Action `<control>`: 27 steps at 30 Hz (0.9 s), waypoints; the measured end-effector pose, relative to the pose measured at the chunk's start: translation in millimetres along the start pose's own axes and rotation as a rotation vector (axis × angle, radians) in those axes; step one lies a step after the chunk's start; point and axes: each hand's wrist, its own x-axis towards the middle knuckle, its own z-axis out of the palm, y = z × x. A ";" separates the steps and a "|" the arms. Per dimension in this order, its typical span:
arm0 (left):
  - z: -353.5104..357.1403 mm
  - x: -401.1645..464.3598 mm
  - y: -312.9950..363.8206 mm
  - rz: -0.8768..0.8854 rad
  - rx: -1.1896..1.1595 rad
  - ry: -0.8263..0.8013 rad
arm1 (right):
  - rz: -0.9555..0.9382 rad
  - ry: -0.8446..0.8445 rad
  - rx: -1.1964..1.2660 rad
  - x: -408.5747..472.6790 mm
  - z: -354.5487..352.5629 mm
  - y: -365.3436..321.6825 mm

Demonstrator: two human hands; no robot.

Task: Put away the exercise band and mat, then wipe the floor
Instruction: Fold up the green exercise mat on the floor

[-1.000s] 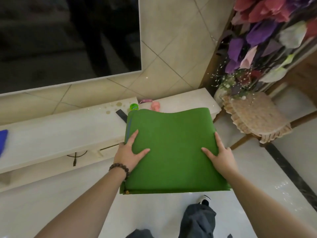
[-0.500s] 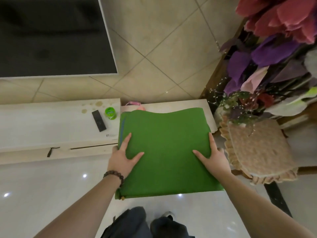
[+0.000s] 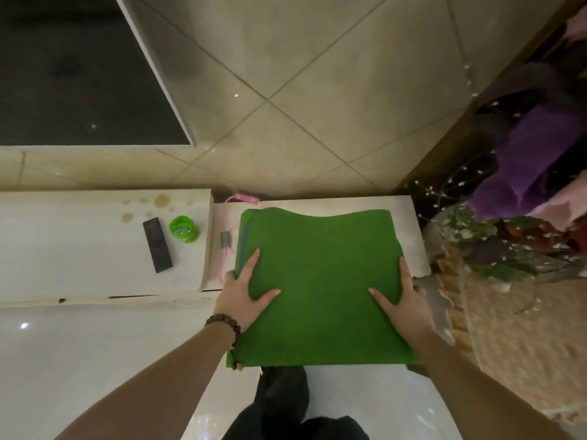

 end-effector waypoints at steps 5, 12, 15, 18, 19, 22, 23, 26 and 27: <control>46.6 89.5 2.4 -0.061 0.022 0.007 | -0.001 0.000 -0.004 99.8 28.6 8.9; 126.8 211.6 -19.6 -0.052 -0.022 0.093 | -0.030 0.050 -0.046 238.6 76.0 34.1; 151.1 249.3 -33.8 -0.073 -0.051 0.068 | -0.042 -0.004 -0.007 281.2 99.2 44.6; 173.2 268.8 -49.6 -0.134 -0.005 -0.078 | -0.069 -0.130 0.047 304.0 121.7 55.6; 179.2 269.3 -51.9 -0.145 0.016 -0.093 | -0.088 -0.156 0.045 307.5 128.4 60.0; 191.7 260.7 -52.1 -0.183 0.024 -0.034 | -0.063 -0.149 0.031 308.1 139.3 64.5; 194.7 257.4 -51.3 -0.194 0.006 -0.019 | -0.048 -0.138 0.042 308.1 141.3 65.6; 199.4 254.2 -50.5 -0.196 -0.033 0.018 | -0.024 -0.099 0.030 308.3 144.4 71.0; 199.6 255.2 -50.2 -0.186 -0.051 0.038 | -0.021 -0.077 0.001 309.6 143.5 74.0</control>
